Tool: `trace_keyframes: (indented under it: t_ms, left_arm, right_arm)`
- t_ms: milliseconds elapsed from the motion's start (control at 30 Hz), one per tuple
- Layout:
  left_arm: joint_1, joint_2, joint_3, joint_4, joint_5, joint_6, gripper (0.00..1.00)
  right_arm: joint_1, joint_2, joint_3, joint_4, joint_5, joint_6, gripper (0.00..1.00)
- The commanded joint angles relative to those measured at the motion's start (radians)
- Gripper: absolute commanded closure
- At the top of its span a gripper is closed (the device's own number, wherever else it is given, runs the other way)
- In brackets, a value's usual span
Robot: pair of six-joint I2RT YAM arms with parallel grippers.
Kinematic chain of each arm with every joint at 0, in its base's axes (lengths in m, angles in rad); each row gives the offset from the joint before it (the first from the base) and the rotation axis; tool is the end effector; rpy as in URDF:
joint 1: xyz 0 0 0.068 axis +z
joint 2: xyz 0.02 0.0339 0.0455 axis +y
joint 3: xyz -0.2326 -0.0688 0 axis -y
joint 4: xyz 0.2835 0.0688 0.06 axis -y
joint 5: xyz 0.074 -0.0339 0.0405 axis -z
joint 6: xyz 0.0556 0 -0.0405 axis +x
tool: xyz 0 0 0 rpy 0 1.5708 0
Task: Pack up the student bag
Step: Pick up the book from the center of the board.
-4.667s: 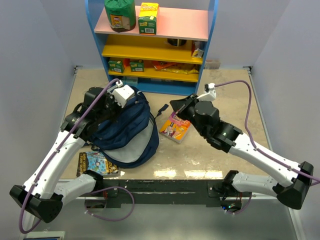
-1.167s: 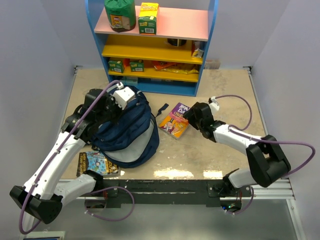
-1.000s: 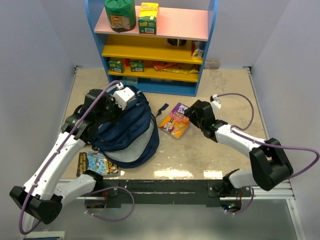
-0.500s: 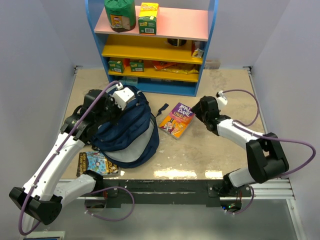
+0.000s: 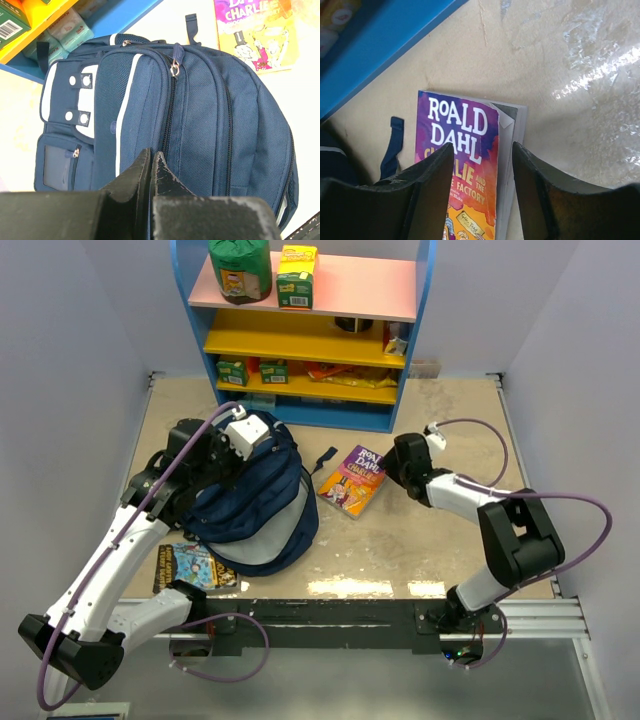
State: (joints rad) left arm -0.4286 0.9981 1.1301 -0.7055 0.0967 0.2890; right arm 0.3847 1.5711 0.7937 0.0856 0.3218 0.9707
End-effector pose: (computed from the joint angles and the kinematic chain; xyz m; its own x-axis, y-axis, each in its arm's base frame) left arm 0.2486 -0.1195 0.3356 -0.3341 0.4645 -0.8201 0.6079 0.7712 0.1892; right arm 0.3420 0.1195 0.1092 -0.4414 0.6659 -0.6014 0.4144 0.7458 0.5216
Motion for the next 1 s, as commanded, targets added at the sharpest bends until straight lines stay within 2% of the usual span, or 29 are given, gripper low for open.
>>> trace_keyframes:
  t_ms: [0,500,967]
  left_arm:
    - [0.001,-0.033,0.020,0.080,-0.012,-0.002,1.00]
    - [0.001,-0.039,0.016,0.081,-0.025,0.010,1.00]
    - [0.001,-0.033,0.020,0.081,-0.017,0.009,1.00]
  right_arm:
    - [-0.006,0.009,0.048,0.062,-0.012,-0.015,0.47]
    - [-0.006,0.067,0.065,0.068,-0.041,-0.012,0.50]
    - [-0.006,-0.036,0.058,0.013,0.005,-0.046,0.49]
